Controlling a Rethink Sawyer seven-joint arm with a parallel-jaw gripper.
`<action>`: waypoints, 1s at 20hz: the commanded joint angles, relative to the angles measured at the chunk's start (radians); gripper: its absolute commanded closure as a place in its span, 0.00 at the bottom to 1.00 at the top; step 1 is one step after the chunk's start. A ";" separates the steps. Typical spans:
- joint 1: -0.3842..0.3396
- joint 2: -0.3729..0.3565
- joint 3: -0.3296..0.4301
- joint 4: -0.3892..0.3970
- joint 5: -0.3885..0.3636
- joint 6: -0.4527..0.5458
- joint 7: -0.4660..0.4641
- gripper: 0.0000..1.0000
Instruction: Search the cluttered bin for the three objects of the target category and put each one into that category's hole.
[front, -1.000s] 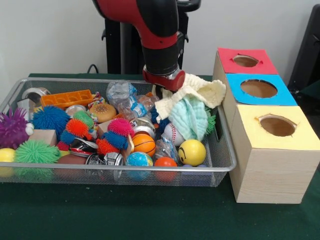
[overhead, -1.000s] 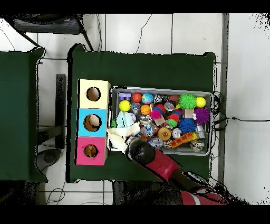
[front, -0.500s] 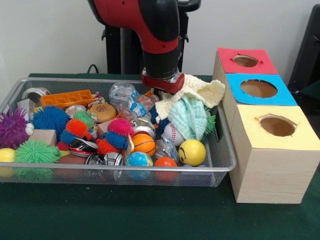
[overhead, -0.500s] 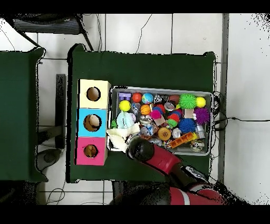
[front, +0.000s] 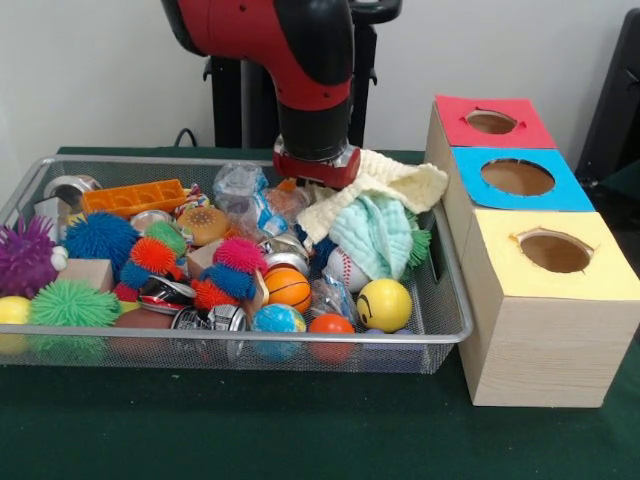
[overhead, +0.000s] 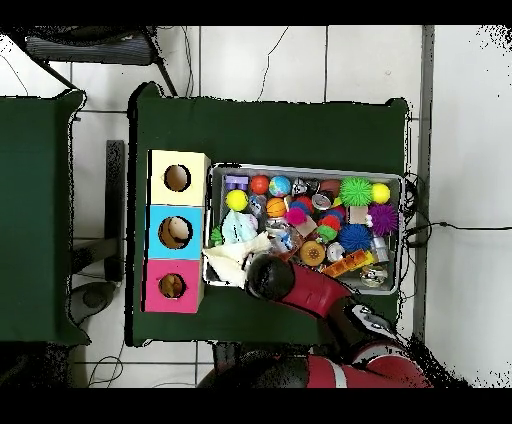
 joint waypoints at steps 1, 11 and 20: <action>-0.041 0.080 -0.063 -0.282 -0.088 -0.176 0.040 0.00; -0.021 0.113 -0.105 -0.377 -0.161 -0.160 0.067 0.00; -0.021 0.095 -0.118 -0.432 -0.207 -0.076 0.051 0.00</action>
